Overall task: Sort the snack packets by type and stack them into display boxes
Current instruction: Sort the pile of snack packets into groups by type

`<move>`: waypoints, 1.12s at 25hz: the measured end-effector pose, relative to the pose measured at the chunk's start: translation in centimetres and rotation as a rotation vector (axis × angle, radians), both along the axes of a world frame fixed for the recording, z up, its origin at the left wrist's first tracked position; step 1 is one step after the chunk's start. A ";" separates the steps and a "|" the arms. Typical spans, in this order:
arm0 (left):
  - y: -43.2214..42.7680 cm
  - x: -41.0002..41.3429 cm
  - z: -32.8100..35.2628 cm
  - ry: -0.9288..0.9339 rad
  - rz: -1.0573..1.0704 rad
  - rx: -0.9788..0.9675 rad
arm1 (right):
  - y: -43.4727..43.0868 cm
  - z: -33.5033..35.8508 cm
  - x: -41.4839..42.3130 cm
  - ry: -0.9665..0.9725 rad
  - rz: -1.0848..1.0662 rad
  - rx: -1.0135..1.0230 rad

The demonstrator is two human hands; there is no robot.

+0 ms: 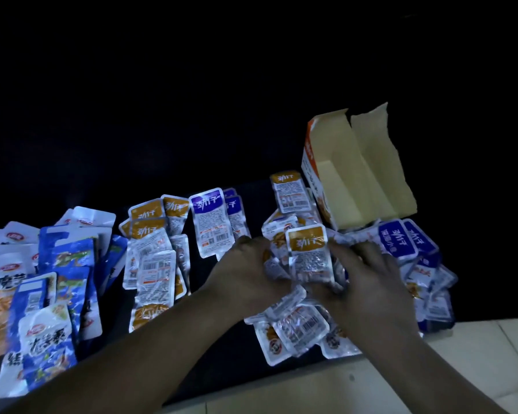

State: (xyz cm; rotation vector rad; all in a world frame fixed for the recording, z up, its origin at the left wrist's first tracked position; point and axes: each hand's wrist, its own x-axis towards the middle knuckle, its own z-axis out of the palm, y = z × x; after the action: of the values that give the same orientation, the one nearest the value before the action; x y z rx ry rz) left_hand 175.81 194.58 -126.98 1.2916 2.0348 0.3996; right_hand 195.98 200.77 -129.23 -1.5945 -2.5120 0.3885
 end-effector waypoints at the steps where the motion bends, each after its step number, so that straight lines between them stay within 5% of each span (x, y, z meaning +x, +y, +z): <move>1: -0.5 0.2 -0.6 0.072 0.001 0.009 | -0.2 -0.4 0.3 0.001 0.021 0.036; 7: -6.9 3.2 -4.1 0.238 0.063 0.163 | 0.2 -0.1 -1.2 0.099 0.121 0.243; 13: -8.3 1.9 -6.2 0.078 0.087 0.276 | 0.7 -0.6 -3.8 0.059 0.123 0.061; 19: -8.3 1.8 -5.3 0.007 0.188 0.342 | -1.3 3.2 -4.5 0.782 -0.169 -0.584; 22: -7.9 2.5 -5.5 0.026 0.251 0.359 | -3.6 2.4 -5.2 0.572 -0.119 -0.685; 24: -8.0 2.9 -5.0 -0.018 0.308 0.390 | -4.7 1.6 -5.1 0.352 -0.060 -0.535; 28: -7.6 2.4 -3.0 -0.485 0.584 0.316 | -4.3 0.0 -5.7 0.234 0.012 -0.314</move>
State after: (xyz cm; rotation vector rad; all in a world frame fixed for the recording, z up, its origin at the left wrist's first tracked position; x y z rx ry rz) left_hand 178.19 187.03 -130.00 0.6373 1.9275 1.2145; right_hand 190.29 196.45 -129.20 -1.5260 -2.3706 0.9520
